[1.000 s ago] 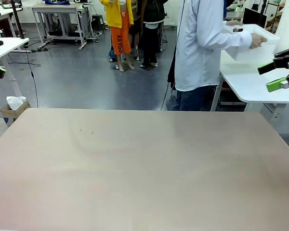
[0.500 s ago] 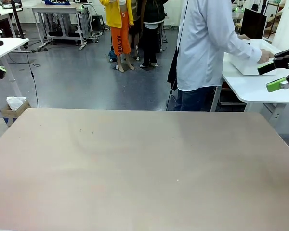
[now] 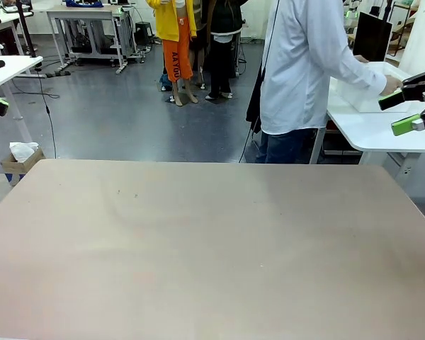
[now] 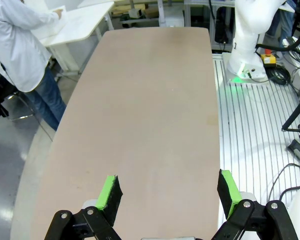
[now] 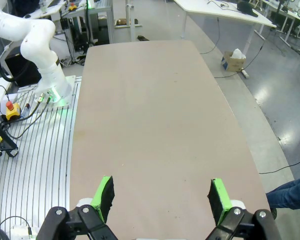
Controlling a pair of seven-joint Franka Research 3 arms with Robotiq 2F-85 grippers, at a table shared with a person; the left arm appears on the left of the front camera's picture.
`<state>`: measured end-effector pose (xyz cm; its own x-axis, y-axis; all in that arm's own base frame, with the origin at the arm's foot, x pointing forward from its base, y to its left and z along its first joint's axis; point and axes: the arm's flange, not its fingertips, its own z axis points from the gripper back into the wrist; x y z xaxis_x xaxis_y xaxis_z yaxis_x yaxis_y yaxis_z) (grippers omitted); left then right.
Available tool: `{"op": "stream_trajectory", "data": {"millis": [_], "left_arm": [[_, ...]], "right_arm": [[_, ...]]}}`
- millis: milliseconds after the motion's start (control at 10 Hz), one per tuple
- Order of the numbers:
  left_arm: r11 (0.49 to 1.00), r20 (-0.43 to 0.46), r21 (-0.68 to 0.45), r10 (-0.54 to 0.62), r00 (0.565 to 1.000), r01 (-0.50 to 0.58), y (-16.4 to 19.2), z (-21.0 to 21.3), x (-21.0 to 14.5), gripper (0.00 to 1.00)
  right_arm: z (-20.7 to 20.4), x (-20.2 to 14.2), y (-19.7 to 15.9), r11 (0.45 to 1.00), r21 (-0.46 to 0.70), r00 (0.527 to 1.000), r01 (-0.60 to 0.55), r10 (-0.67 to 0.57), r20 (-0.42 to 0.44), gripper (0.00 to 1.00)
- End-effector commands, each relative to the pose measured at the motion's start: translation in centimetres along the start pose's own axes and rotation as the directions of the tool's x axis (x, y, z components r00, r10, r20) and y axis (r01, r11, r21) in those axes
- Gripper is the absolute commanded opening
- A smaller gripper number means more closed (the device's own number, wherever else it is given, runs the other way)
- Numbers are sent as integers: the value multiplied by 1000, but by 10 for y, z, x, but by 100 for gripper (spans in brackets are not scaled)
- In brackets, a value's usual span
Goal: Stack the cups and store them in the basket.
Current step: Place the stack of Reusable plastic cups into the Pantry Basket.
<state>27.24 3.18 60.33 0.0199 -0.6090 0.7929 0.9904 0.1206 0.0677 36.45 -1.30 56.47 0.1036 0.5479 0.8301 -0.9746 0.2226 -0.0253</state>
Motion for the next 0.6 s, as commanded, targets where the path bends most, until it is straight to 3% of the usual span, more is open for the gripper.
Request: {"op": "stream_trajectory", "data": {"millis": [0, 500], "left_arm": [[1000, 9, -3, 10, 1000, -10, 1, 1, 4, 100], [1000, 9, -3, 10, 1000, -10, 1, 1, 4, 100]], "right_arm": [[-2, 1, 2, 1000, -1, 1000, 1, -1, 27, 100], [-2, 1, 2, 1000, -1, 1000, 1, -1, 27, 100]]}}
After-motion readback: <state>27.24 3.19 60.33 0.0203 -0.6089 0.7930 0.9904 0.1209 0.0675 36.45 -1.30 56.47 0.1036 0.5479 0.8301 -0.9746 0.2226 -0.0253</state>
